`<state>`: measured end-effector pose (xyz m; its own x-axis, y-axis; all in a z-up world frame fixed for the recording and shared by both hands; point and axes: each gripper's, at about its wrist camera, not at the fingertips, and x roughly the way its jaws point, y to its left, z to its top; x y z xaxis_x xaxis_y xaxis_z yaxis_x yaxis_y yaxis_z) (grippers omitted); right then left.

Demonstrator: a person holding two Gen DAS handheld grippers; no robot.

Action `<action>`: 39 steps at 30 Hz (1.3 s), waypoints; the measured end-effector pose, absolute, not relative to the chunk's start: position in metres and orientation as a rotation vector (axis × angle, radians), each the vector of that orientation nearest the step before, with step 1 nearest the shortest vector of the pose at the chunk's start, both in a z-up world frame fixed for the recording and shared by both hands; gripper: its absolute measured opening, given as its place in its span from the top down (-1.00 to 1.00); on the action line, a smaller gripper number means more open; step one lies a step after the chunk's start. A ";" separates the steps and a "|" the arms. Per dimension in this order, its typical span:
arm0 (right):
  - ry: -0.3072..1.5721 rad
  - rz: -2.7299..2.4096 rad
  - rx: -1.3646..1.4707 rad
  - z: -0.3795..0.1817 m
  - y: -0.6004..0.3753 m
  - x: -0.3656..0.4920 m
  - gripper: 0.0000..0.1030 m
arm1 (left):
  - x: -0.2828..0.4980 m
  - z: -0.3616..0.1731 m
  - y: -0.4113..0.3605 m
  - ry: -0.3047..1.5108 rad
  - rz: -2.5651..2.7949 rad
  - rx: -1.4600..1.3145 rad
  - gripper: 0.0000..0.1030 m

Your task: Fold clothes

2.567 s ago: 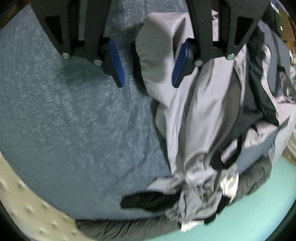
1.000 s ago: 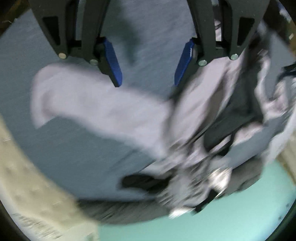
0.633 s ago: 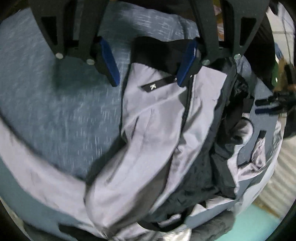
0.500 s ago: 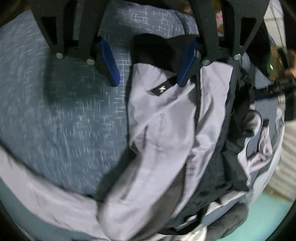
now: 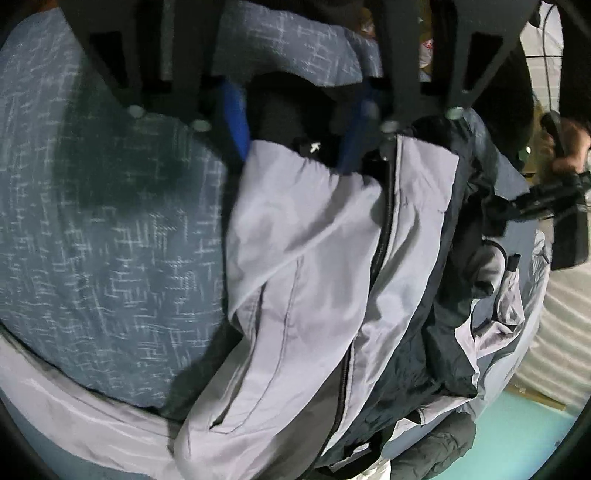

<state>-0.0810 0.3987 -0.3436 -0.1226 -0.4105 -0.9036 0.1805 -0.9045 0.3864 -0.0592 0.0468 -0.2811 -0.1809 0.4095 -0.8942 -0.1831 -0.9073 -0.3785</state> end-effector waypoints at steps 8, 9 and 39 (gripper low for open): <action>-0.159 -2.148 1.728 -0.298 0.408 -0.063 0.74 | -0.025 -0.226 0.008 -0.138 2.230 -1.671 0.83; -0.136 -2.158 1.728 -0.292 0.410 -0.059 0.74 | -0.019 -0.221 -0.002 -0.133 2.239 -1.679 0.83; -0.304 -2.225 1.721 -0.302 0.375 -0.143 -0.11 | -0.094 -0.285 -0.050 -0.465 2.310 -1.801 -0.06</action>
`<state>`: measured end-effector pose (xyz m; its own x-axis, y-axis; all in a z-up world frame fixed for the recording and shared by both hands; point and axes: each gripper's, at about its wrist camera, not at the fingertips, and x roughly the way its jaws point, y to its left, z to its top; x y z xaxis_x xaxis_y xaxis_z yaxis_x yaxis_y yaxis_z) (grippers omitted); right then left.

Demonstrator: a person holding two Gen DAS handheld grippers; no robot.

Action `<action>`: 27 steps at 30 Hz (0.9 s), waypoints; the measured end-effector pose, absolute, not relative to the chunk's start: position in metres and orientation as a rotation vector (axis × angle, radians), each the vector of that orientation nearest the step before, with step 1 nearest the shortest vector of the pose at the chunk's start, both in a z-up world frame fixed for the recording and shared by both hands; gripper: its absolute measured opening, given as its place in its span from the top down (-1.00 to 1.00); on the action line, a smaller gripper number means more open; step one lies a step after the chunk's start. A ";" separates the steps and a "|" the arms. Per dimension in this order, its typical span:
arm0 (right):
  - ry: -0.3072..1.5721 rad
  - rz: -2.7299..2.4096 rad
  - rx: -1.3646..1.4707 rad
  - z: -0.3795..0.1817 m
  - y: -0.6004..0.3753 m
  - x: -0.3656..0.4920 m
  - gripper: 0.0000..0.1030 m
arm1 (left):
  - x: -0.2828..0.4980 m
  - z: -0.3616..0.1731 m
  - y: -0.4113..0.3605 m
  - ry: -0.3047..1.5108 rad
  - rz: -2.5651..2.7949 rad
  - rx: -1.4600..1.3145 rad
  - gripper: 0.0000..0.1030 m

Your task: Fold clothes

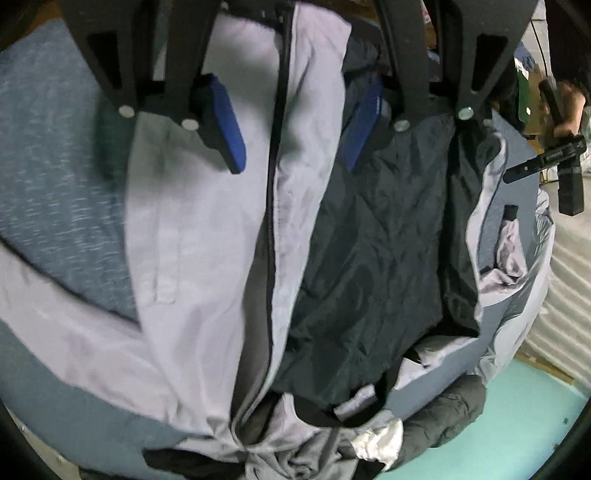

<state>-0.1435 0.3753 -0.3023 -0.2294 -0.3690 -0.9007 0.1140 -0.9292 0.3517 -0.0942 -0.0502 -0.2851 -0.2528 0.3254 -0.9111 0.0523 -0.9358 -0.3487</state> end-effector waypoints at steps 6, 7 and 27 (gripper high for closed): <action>-0.261 -2.210 1.728 -0.319 0.371 -0.154 -0.02 | -0.102 -0.287 -0.017 -0.312 2.312 -1.756 0.37; -0.242 -2.210 1.715 -0.318 0.369 -0.154 0.09 | -0.103 -0.283 -0.009 -0.285 2.314 -1.730 0.43; -0.294 -2.249 1.609 -0.278 0.398 -0.140 0.47 | -0.097 -0.247 0.086 -0.143 2.140 -1.580 -0.12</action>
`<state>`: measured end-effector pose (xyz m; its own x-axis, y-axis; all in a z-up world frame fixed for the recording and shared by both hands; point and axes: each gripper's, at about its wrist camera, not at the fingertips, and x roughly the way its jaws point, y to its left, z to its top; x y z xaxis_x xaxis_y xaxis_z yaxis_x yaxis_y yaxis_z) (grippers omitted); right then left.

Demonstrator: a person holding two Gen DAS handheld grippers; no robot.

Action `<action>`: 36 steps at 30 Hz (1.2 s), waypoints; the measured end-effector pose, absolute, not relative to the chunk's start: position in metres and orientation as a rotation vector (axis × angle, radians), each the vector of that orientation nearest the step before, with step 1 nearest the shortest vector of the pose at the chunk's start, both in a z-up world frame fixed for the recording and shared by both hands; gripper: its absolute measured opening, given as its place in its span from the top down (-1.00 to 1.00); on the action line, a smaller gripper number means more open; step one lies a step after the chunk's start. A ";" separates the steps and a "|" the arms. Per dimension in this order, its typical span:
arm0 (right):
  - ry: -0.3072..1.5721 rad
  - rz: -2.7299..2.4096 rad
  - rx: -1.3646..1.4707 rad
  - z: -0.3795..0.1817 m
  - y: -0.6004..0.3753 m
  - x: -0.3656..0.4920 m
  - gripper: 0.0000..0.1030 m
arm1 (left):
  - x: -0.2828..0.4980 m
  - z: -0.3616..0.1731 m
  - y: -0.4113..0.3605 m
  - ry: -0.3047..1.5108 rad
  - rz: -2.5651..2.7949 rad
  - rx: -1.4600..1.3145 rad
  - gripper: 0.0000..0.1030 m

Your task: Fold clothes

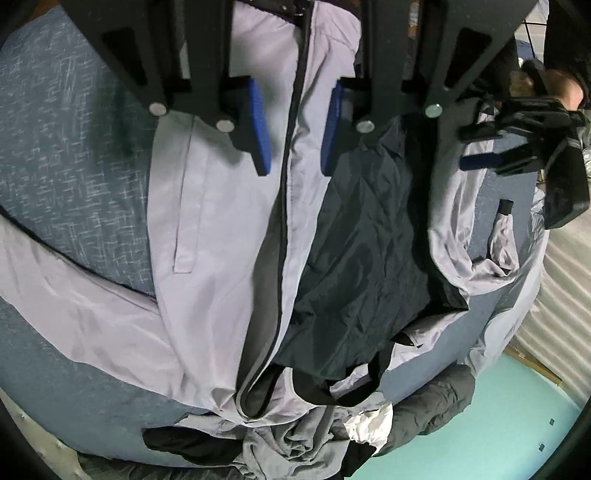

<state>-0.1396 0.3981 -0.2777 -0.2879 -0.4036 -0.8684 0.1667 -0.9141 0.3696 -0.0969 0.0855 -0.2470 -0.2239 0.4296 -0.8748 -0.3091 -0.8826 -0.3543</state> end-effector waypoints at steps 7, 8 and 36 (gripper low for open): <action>-0.184 -2.169 1.575 -0.271 0.345 -0.138 0.26 | -0.085 -0.237 -0.017 -0.224 2.322 -1.663 -0.17; -0.158 -2.143 1.565 -0.270 0.332 -0.136 0.20 | -0.083 -0.241 -0.032 -0.245 2.334 -1.697 -0.17; 0.262 -1.940 1.757 -0.318 0.252 -0.079 0.29 | -0.044 -0.264 -0.106 -0.307 2.397 -1.790 -0.17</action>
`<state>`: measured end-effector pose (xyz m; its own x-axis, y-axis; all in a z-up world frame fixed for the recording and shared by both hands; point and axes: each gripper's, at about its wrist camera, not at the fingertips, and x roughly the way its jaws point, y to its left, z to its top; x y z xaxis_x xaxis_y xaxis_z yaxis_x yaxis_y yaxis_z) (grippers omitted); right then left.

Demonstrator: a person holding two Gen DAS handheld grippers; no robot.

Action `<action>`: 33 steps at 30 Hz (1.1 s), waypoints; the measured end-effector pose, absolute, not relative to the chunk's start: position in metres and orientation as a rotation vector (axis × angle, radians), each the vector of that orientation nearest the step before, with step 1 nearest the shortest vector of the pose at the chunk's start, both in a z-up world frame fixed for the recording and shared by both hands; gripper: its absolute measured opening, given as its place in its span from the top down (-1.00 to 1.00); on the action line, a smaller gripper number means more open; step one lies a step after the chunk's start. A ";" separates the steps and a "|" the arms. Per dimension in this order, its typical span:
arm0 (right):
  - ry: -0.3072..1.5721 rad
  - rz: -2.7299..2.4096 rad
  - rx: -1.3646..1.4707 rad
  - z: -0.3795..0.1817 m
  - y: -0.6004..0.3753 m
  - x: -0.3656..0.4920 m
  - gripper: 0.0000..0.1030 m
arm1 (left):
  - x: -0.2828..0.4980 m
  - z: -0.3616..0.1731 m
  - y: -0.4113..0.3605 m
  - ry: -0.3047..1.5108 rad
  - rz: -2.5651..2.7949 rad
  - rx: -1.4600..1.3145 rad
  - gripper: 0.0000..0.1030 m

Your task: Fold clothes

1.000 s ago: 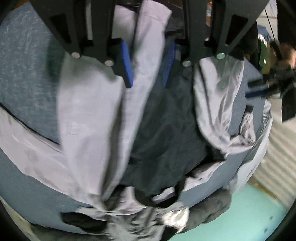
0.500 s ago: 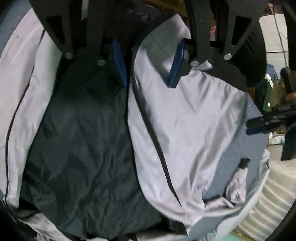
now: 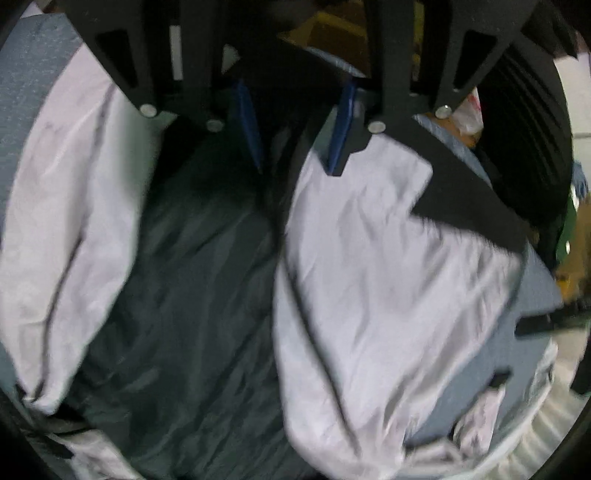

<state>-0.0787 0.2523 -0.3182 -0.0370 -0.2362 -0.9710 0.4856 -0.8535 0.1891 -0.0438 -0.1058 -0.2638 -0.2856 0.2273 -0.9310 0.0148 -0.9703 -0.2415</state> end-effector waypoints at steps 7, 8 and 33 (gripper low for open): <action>0.126 -2.093 1.551 -0.273 0.255 -0.126 0.29 | -0.088 -0.252 -0.115 -0.412 2.572 -1.667 -0.23; 0.114 -2.104 1.526 -0.269 0.253 -0.133 0.29 | -0.096 -0.253 -0.118 -0.421 2.590 -1.652 -0.24; 0.185 -2.116 1.398 -0.336 0.102 -0.275 0.84 | -0.161 -0.309 -0.145 -0.650 2.865 -1.307 -0.24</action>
